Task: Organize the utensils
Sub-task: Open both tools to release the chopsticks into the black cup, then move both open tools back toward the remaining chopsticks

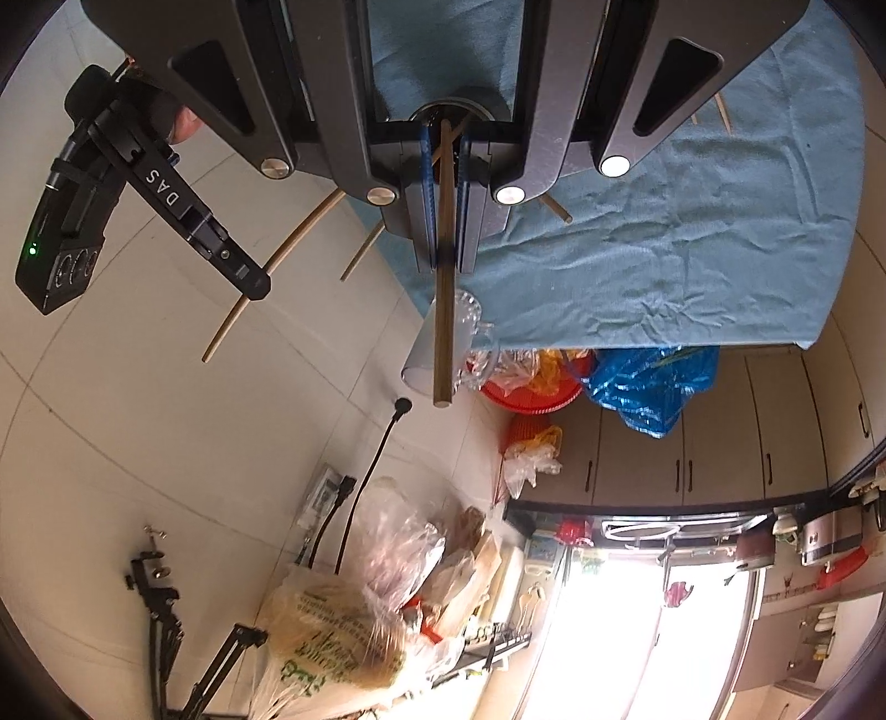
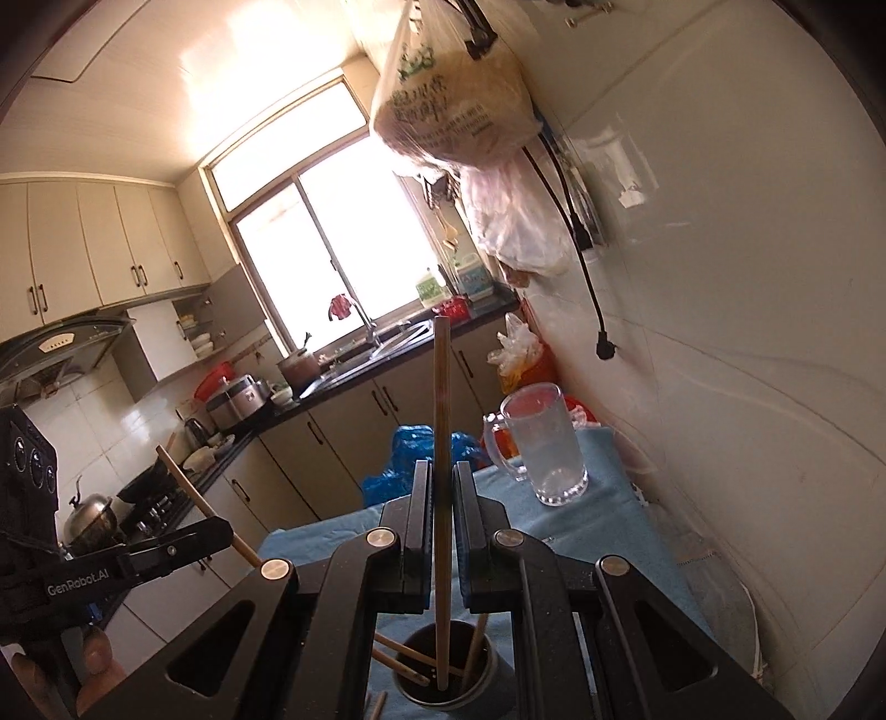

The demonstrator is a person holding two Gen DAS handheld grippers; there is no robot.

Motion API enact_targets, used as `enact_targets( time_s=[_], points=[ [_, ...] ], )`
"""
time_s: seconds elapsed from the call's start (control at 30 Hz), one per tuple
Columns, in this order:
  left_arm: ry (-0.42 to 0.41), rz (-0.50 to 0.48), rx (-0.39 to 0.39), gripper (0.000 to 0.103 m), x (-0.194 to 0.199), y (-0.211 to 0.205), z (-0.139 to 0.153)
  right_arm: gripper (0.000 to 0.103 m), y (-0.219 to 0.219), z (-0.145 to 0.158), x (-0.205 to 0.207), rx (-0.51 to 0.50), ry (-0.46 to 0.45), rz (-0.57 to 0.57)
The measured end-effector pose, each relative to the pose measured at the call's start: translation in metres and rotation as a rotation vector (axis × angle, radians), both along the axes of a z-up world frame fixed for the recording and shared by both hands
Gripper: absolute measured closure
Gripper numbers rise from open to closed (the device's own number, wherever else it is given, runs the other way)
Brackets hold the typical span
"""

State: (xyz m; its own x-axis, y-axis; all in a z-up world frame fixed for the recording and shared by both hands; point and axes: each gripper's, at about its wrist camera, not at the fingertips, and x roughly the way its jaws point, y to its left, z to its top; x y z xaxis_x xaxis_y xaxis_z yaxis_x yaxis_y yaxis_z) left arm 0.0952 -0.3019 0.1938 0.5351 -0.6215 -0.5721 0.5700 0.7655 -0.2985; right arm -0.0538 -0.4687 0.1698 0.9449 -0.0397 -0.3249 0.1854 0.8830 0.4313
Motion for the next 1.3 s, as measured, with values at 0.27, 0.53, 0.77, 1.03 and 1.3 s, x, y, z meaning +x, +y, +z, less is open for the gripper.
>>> enact_targets(
  time_s=[0.27,0.53,0.77,1.03,1.3],
  points=[
    [0.040,-0.005,0.031,0.097,0.009,-0.007,-0.024,0.095,-0.009,-0.030,0.016,0.037,0.071,0.009],
    [0.077,0.005,0.051,0.097,0.016,-0.005,-0.045,0.095,-0.003,-0.052,0.032,0.060,0.141,0.041],
    [0.091,0.004,0.057,0.095,0.017,-0.003,-0.052,0.092,0.002,-0.065,0.042,0.075,0.194,0.068],
    [0.072,0.020,0.030,0.078,0.009,0.008,-0.041,0.072,0.005,-0.055,0.030,0.054,0.164,0.046],
    [-0.018,0.074,-0.001,0.062,-0.021,0.047,-0.024,0.060,0.014,-0.050,-0.011,0.041,0.126,0.004]
  ],
)
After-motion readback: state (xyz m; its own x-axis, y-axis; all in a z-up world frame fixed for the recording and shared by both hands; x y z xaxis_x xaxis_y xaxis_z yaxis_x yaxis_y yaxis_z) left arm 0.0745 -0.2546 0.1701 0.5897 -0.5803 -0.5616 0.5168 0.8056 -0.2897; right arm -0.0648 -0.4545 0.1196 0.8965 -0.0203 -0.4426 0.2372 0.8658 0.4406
